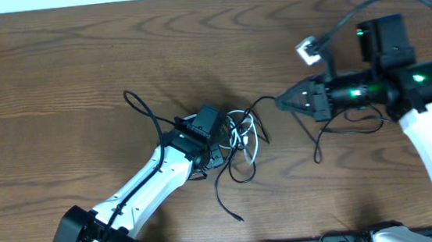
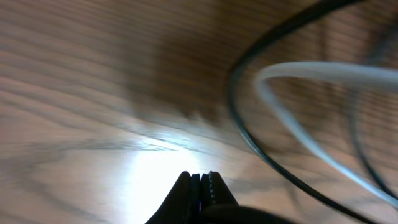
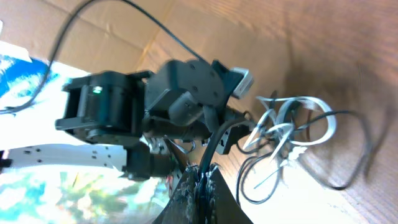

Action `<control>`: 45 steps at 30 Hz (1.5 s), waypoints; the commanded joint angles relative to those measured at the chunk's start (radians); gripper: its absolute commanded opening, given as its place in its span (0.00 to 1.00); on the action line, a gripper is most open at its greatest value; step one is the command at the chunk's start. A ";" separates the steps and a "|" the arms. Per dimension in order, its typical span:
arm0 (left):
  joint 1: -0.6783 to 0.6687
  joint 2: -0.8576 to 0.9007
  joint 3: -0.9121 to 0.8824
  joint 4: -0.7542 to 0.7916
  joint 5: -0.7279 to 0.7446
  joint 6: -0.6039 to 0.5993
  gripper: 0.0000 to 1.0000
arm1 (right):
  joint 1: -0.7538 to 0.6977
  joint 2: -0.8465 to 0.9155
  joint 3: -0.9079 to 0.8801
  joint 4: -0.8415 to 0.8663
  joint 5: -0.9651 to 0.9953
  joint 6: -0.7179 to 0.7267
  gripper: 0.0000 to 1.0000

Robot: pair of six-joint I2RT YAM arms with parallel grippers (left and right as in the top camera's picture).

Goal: Untangle cables

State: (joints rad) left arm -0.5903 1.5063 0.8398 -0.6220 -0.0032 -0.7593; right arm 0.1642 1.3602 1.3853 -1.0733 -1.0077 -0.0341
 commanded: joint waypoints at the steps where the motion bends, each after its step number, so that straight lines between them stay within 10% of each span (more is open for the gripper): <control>1: 0.023 0.003 -0.018 -0.039 -0.141 -0.006 0.08 | -0.091 -0.062 0.005 -0.024 -0.087 -0.035 0.01; 28: 0.592 0.003 -0.081 -0.159 -0.225 -0.034 0.08 | -0.819 -0.148 0.005 -0.183 -0.087 -0.035 0.01; 42: 0.875 0.003 -0.114 -0.150 -0.077 0.020 0.08 | -0.854 -0.148 0.005 -0.224 -0.053 -0.077 0.01; 45: 0.856 0.003 -0.116 -0.135 -0.060 0.043 0.08 | -0.801 -0.148 0.005 -0.243 -0.053 -0.119 0.20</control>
State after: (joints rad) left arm 0.2813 1.5063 0.7284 -0.7643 -0.1066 -0.7582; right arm -0.6891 1.2251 1.3853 -1.3014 -1.0546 -0.0872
